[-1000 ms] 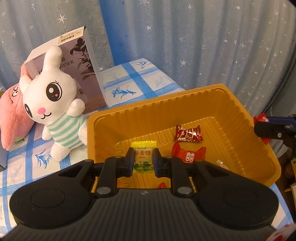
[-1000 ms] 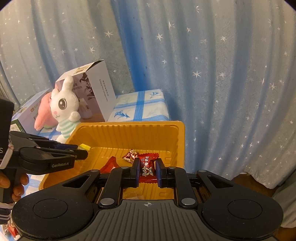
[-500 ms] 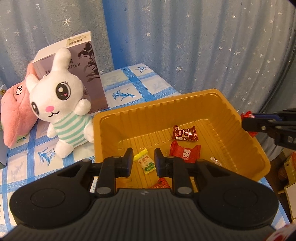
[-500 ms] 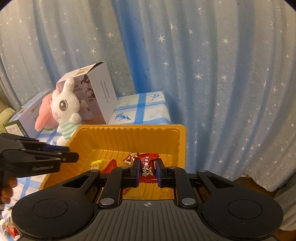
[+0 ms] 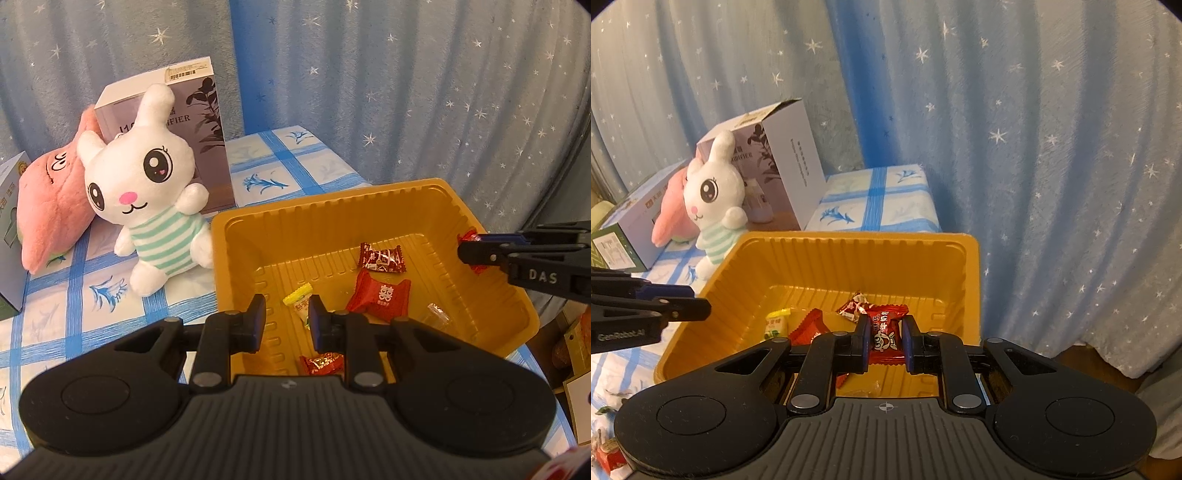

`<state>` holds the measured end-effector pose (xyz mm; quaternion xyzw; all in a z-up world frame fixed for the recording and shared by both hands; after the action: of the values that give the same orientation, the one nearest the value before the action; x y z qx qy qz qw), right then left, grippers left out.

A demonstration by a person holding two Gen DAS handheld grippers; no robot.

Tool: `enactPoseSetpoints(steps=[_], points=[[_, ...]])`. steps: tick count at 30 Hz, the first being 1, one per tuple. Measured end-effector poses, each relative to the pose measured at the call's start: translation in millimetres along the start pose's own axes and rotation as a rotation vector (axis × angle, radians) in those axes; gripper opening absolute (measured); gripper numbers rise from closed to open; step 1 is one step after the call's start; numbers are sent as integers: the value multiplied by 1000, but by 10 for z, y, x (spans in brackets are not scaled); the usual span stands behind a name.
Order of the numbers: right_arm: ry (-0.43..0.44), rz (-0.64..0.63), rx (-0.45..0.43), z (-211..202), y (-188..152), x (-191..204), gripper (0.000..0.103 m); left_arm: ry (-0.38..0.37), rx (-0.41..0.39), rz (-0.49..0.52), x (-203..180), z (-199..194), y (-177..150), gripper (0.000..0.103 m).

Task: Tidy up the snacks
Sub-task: 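Open the left tool over the tray while the right tool opens, dropping both candies, then withdraw both tools from the tray back over the remaining snacks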

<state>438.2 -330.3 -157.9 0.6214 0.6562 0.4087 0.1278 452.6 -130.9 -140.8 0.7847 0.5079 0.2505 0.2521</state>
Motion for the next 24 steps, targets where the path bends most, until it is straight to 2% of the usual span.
enactPoseSetpoints(steps=[8,13,17,19,24], points=[[-18,-15,-24,32,33,-6,20,-3,-3,-8,0,-48,-12,24],[-6,-11,-50,-77,42,6,51,-10,-11,-10,-22,-127,-32,27],[20,-13,-46,-193,12,57,58,-22,-18,-14,-44,-210,-50,28],[28,-19,-43,-255,-6,92,62,-25,-20,-13,-61,-262,-68,33],[47,-2,-41,-416,-60,150,66,-23,-32,-13,-91,-416,-115,35]])
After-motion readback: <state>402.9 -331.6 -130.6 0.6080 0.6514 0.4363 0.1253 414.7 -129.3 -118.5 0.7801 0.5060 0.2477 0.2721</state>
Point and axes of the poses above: each gripper's, at about its wrist camera, not at the fingertips, and z roughly the way its jaws point, x to its left, y to its top, the point moved 8 cm from there along z, roughly the way its jaws point, and after that the axes turned 11 degrees about y, right-handed, at the moved point
